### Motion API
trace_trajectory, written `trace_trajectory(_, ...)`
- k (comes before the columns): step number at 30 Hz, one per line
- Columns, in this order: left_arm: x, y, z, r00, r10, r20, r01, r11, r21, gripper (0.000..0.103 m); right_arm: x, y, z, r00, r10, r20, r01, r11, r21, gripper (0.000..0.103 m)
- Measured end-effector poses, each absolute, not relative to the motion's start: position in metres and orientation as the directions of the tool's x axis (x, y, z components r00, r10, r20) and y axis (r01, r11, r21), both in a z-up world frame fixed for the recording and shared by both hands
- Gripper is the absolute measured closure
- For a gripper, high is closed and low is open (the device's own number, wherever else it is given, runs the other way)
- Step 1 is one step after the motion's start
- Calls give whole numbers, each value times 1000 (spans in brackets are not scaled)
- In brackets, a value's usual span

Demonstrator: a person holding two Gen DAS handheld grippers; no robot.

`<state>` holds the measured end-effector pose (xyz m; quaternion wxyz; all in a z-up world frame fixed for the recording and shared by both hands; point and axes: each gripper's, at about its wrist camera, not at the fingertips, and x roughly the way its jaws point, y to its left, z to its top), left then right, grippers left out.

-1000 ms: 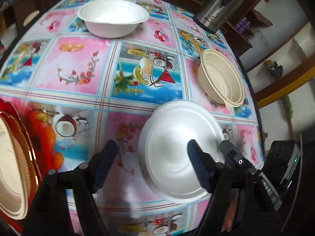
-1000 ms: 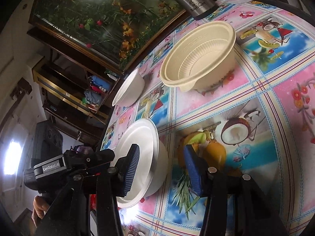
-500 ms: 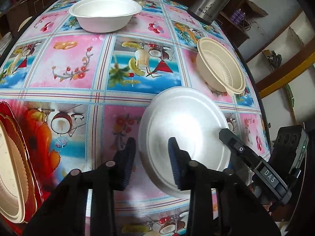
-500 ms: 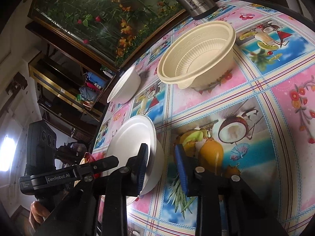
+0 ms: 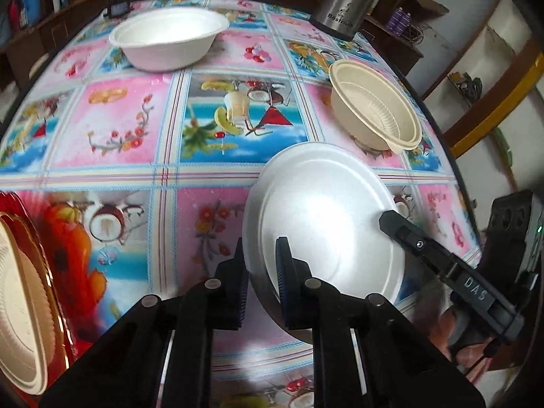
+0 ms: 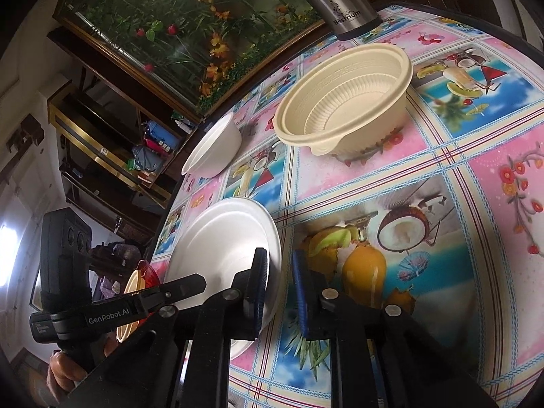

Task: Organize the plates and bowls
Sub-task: 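Lift the white plate with the right gripper toward the plate stack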

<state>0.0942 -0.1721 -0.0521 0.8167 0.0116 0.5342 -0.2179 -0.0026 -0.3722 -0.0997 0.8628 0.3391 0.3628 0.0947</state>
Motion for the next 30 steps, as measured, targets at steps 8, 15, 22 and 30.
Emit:
trace_trajectory(8, 83, -176, -46, 439, -289, -851, 414, 905, -94, 92, -2, -369, -101, 712, 409, -571, 74, 765, 640, 88)
trace_trajectory(15, 80, -172, -46, 466, -280, -839, 423, 904, -67, 92, -1, -363, -99, 711, 402, -577, 53, 787, 615, 89)
trace_trajectory(22, 78, -168, -43, 489, -275, -828, 425, 904, -50, 92, 1, -355, -97, 707, 393, -587, 41, 807, 589, 95)
trace_trajectory(30, 77, -156, -40, 506, -267, -820, 410, 911, -43, 92, 5, -346, -96, 703, 394, -592, 42, 808, 588, 95)
